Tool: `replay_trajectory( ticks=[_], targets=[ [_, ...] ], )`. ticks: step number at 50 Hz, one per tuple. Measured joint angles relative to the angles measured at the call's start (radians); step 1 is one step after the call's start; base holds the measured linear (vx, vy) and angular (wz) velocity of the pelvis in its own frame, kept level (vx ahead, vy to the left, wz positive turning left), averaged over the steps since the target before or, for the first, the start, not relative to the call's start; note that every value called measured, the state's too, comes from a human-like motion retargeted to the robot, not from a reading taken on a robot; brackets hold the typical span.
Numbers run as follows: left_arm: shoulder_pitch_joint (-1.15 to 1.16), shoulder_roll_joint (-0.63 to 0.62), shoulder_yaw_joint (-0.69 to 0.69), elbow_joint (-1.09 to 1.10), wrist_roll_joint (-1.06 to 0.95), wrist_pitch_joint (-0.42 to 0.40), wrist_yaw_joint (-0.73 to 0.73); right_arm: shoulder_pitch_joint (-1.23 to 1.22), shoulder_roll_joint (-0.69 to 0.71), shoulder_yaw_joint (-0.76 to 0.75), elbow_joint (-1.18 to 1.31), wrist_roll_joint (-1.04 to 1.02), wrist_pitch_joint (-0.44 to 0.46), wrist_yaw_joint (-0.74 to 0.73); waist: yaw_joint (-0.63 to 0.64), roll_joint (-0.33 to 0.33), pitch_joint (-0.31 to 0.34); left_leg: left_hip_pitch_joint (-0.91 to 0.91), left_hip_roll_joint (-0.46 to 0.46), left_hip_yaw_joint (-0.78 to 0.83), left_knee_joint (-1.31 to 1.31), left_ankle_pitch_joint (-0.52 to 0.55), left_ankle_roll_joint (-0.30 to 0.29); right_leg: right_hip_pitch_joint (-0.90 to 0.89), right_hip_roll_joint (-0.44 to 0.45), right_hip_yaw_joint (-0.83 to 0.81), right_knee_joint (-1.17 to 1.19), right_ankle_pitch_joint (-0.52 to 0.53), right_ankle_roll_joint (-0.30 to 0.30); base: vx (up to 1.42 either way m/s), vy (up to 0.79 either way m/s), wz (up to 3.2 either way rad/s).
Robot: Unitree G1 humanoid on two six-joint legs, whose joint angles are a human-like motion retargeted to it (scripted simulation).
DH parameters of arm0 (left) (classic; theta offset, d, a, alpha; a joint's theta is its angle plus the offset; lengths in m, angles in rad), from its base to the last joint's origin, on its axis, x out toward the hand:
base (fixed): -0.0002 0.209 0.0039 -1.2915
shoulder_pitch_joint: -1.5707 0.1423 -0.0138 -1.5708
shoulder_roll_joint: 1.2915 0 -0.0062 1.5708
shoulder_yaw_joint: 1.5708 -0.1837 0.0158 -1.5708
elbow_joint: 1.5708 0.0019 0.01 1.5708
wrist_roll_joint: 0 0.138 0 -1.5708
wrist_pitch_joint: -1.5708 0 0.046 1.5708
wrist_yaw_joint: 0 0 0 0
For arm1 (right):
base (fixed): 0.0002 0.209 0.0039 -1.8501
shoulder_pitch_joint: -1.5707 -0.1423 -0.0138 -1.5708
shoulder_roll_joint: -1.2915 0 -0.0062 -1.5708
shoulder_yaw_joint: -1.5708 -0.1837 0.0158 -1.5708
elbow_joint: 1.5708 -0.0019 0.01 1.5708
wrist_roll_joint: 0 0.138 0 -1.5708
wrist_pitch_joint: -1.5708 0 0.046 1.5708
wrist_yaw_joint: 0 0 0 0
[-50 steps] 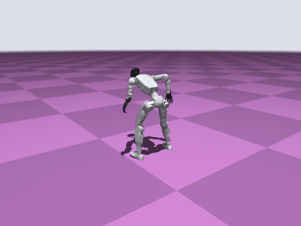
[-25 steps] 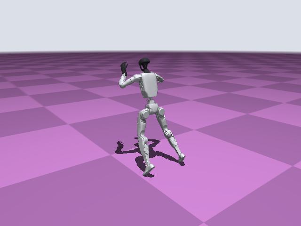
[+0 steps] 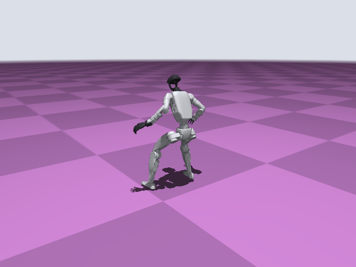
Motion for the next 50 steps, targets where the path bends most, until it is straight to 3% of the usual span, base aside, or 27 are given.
replay_trajectory(
  ticks=[3, 5, 7, 8, 10, 13, 17, 22, 26, 30, 35, 43, 50],
  targets=[
    [-0.187, -0.191, -0.118, 0.22, -0.185, 0.047, 0.063, -0.055, 0.108, 0.053, 0.166, 0.137, 0.035, -0.113, -0.012, 0.005, 0.0, -0.188, 0.007, -0.048, 0.425, -0.213, -0.1, -0.161, -0.029, 0.037, 0.403, -0.226, 0.047, 0.72, 0.07, 0.09],
    [-0.313, -0.274, -0.2, 0.309, -0.206, 0.067, 0.122, -0.099, 0.15, 0.091, 0.251, 0.278, 0.038, -0.124, -0.029, 0.007, 0.0, -0.24, -0.013, -0.069, 0.497, -0.277, -0.04, -0.2, -0.034, 0.046, 0.471, -0.31, -0.058, 0.48, 0.04, 0.36],
    [-0.336, -0.276, -0.283, 0.271, -0.073, 0.056, 0.148, -0.087, 0.164, 0.104, 0.267, 0.294, 0.007, -0.121, -0.048, -0.002, 0.0, -0.21, -0.014, -0.064, 0.498, -0.287, -0.039, -0.164, -0.048, 0.034, 0.472, -0.326, -0.069, 0.47, 0.03, 0.19],
    [-0.313, -0.258, -0.316, 0.227, 0.044, 0.048, 0.144, -0.049, 0.171, 0.096, 0.252, 0.249, -0.018, -0.127, -0.054, -0.007, 0.0, -0.157, -0.003, -0.051, 0.483, -0.298, -0.068, -0.108, -0.061, 0.017, 0.455, -0.327, -0.034, 0.53, 0.01, 0.08],
    [-0.292, -0.211, -0.352, 0.145, 0.27, 0.051, 0.126, 0.012, 0.157, 0.08, 0.214, 0.166, -0.043, -0.114, -0.063, -0.008, 0.0, -0.055, 0.008, -0.034, 0.402, -0.3, -0.073, 0.005, -0.067, -0.02, 0.366, -0.318, -0.022, 0.4, -0.01, 0.08],
    [-0.31, -0.169, -0.354, 0.093, 0.379, 0.036, 0.129, 0.042, 0.138, 0.082, 0.206, 0.137, -0.049, -0.065, -0.068, -0.015, -0.009, 0.131, 0.003, -0.002, 0.118, -0.235, -0.054, 0.195, -0.061, -0.079, 0.073, -0.219, 0.042, 0.24, -0.03, 0.05],
    [-0.329, -0.178, -0.345, 0.09, 0.198, -0.013, 0.136, 0.031, 0.139, 0.141, 0.276, 0.144, -0.037, 0.025, -0.042, -0.052, -0.05, 0.414, 0.011, 0.103, -0.323, -0.112, -0.066, 0.44, -0.046, -0.13, -0.353, -0.059, 0.152, 0.32, -0.03, -0.35],
    [-0.339, -0.187, -0.402, 0.124, -0.039, -0.047, 0.053, 0.037, 0.13, 0.226, 0.381, 0.14, -0.02, 0.111, -0.034, -0.079, -0.206, 0.568, 0.004, 0.169, -0.625, -0.017, -0.096, 0.578, -0.041, -0.182, -0.626, 0.043, 0.223, 0.34, 0.01, 0.01],
    [-0.404, -0.187, -0.495, 0.252, 0.012, -0.025, -0.042, 0.013, 0.138, 0.27, 0.522, 0.114, -0.026, 0.125, -0.024, -0.074, -0.313, 0.603, 0.005, 0.168, -0.654, -0.044, -0.102, 0.628, -0.041, -0.205, -0.663, 0.021, 0.222, 0.3, 0.07, 0.13],
    [-0.458, -0.192, -0.601, 0.438, 0.137, 0.012, -0.117, -0.053, 0.181, 0.319, 0.708, 0.037, -0.024, 0.152, -0.011, -0.085, -0.38, 0.628, -0.001, 0.173, -0.595, -0.101, -0.079, 0.661, -0.052, -0.199, -0.631, -0.02, 0.212, 0.29, 0.07, -0.1],
    [-0.42, -0.227, -0.658, 0.571, 0.258, 0.024, -0.193, -0.039, 0.249, 0.313, 0.745, 0.02, -0.009, 0.191, 0.018, -0.103, -0.456, 0.679, -0.007, 0.201, -0.573, -0.148, -0.079, 0.696, -0.064, -0.185, -0.618, -0.049, 0.216, 0.29, 0.05, -0.21],
    [-0.299, -0.362, -0.541, 0.788, 0.274, 0.048, -0.173, 0.003, 0.296, 0.33, 0.745, -0.022, -0.014, 0.262, 0.031, -0.104, -0.551, 0.765, -0.012, 0.241, -0.608, -0.187, -0.071, 0.746, -0.072, -0.178, -0.627, -0.078, 0.205, 0.23, 0.04, -0.17],
    [-0.229, -0.411, -0.471, 0.824, 0.161, 0.042, -0.15, 0.005, 0.311, 0.339, 0.769, -0.019, -0.003, 0.248, 0.026, -0.095, -0.566, 0.781, -0.006, 0.263, -0.591, -0.196, -0.075, 0.755, -0.069, -0.171, -0.623, -0.076, 0.21, 0.14, 0.01, -0.12]
  ],
)
